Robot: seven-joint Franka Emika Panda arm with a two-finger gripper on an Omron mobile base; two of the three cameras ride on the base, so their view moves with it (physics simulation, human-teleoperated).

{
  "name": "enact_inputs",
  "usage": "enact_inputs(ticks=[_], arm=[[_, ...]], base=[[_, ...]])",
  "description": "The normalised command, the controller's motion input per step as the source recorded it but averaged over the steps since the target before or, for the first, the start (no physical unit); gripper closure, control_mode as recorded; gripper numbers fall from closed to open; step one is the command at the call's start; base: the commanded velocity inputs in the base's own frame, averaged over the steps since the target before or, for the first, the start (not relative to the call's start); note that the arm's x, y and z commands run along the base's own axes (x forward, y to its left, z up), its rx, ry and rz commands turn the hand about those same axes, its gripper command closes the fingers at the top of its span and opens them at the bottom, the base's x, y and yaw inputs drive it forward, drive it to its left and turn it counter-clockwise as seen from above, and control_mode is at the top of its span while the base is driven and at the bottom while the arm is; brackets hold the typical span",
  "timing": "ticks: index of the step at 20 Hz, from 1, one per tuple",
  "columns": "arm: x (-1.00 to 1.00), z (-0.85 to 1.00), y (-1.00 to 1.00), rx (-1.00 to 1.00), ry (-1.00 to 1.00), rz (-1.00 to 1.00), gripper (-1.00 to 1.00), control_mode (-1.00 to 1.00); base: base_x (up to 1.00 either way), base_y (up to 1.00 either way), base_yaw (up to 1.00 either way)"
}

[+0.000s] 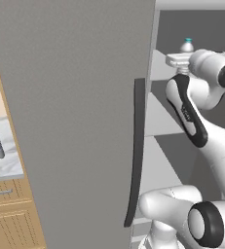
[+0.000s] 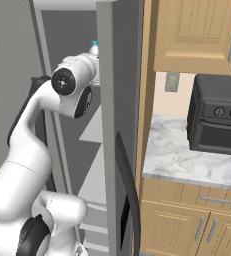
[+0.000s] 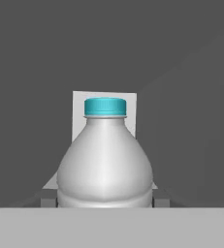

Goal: Take the bottled waters from the counter and place them in the freezer to freeze. Close the freezer door after placing the bottles.

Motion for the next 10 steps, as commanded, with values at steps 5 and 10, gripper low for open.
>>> enact_inputs(ticks=[5,10], arm=[[0.24,0.00,0.00,0.00,0.00,0.12,1.00,-1.00],[0.20,0.00,0.00,0.00,0.00,0.13,1.00,-1.00]], base=[[0.00,0.00,0.00],[0.00,0.00,0.00]])
